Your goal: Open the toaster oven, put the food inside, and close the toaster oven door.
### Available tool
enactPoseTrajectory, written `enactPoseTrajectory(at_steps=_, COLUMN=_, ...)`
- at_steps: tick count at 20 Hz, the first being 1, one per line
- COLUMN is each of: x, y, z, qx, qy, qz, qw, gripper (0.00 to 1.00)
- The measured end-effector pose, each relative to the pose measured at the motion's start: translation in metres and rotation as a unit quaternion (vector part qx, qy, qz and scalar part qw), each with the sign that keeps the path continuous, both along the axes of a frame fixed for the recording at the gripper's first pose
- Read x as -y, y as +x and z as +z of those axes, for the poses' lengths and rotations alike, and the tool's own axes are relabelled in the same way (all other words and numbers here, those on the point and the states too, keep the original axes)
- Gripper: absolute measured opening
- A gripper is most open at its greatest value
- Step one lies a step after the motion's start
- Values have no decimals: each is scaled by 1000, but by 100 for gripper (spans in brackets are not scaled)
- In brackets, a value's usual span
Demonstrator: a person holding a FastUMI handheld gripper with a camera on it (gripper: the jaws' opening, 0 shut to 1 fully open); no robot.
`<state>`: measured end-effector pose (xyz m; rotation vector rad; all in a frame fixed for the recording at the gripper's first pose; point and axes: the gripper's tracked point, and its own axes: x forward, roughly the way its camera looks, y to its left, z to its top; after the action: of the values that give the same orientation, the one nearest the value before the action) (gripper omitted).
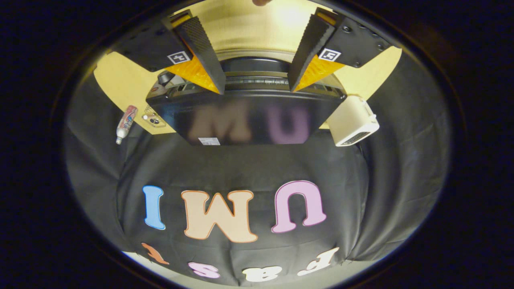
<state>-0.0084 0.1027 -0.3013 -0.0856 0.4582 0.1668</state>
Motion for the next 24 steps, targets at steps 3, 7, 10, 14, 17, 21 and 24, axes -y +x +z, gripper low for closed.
enactPoseTrajectory(at_steps=3, x=5, y=-23, z=-5, qx=-9, qy=-3, qz=6, qw=1000, gripper=100)
enactPoseTrajectory(at_steps=7, x=11, y=-56, z=-19, qx=-18, qy=-18, qz=24, qw=999, gripper=100)
enactPoseTrajectory(at_steps=10, x=16, y=-78, z=-32, qx=-24, qy=-21, qz=23, qw=999, gripper=100)
enactPoseTrajectory(at_steps=14, x=23, y=-106, z=-58, qx=-62, qy=-37, qz=22, qw=997, gripper=100)
enactPoseTrajectory(at_steps=17, x=27, y=-124, z=-80, qx=-91, qy=-45, qz=19, qw=995, gripper=100)
enactPoseTrajectory(at_steps=21, x=34, y=-144, z=-131, qx=-161, qy=-50, qz=8, qw=986, gripper=100)
enactPoseTrajectory(at_steps=24, x=29, y=-148, z=-148, qx=-183, qy=-52, qz=15, qw=982, gripper=100)
